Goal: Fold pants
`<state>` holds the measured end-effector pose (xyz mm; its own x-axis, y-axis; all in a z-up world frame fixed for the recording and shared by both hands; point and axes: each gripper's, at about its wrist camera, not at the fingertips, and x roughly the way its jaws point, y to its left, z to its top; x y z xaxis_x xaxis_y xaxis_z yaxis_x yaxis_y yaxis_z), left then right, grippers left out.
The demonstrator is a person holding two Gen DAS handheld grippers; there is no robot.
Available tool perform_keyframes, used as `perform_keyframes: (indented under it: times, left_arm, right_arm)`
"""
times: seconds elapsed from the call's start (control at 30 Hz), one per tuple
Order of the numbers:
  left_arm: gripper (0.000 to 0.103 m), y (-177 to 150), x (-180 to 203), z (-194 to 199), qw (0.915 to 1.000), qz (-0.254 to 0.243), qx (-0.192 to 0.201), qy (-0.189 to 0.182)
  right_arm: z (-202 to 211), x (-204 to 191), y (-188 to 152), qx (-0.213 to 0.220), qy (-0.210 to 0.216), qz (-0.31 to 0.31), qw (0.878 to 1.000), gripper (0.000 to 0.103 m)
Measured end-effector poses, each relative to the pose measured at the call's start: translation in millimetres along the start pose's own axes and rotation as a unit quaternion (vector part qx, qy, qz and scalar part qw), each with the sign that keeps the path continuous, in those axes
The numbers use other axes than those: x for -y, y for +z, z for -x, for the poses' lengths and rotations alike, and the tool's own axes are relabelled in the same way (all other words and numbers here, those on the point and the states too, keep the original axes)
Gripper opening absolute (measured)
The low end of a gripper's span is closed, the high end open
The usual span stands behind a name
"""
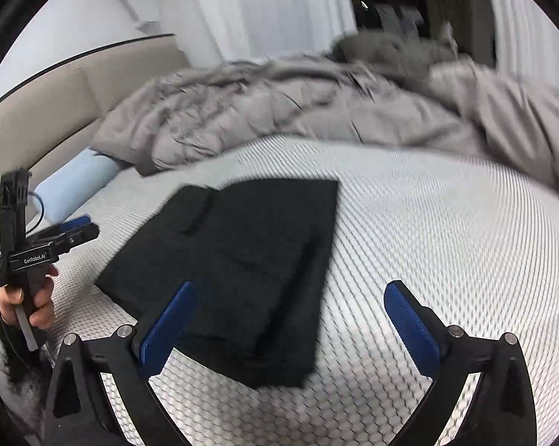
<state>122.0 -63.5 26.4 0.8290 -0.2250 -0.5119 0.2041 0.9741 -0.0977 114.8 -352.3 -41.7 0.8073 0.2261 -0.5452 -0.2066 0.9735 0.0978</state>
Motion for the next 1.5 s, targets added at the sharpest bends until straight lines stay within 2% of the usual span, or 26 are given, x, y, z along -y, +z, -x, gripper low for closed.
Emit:
perform_keyframes:
  times: [0.1,0.2,0.33,0.4,0.47,0.6,0.7,0.9,1.5]
  left_arm:
    - [0.102,5,19,23,0.9991,-0.01,0.041,-0.003]
    - [0.102,-1,37,31,0.9982,-0.027,0.048,0.023]
    - [0.102,-29,42,39,0.9981,-0.023,0.047,0.034]
    - [0.102,-43,35,30,0.9988,-0.009,0.046,0.016]
    - [0.102,-50,27,17,0.9994,0.016,0.031,0.007]
    - [0.102,-51,21,3,0.9992,0.028,0.024,0.012]
    - [0.102,-52,21,-4,0.9991,0.031,0.021,0.017]
    - [0.102,-51,23,-5,0.9993,0.022,0.025,0.019]
    - [0.102,-48,27,-11,0.9989,0.0,0.037,0.027]
  right_arm:
    - [0,-21,10,0.0,-0.004,0.023,1.0,0.103]
    - [0,-31,2,0.002,-0.003,0.017,1.0,0.103]
    - [4,-28,-26,0.031,-0.015,0.008,0.999,0.103]
    - [-1,-33,-33,0.03,-0.039,0.024,0.999,0.103]
    - [-3,-37,-39,0.043,-0.033,0.035,0.998,0.103]
    - [-10,-44,-40,0.061,-0.053,0.036,0.996,0.103]
    - [-14,-47,-41,0.069,-0.046,0.017,0.996,0.103]
    - [-15,-52,-39,0.083,-0.054,0.022,0.995,0.103]
    - [-25,-58,-39,0.081,-0.053,0.018,0.995,0.103]
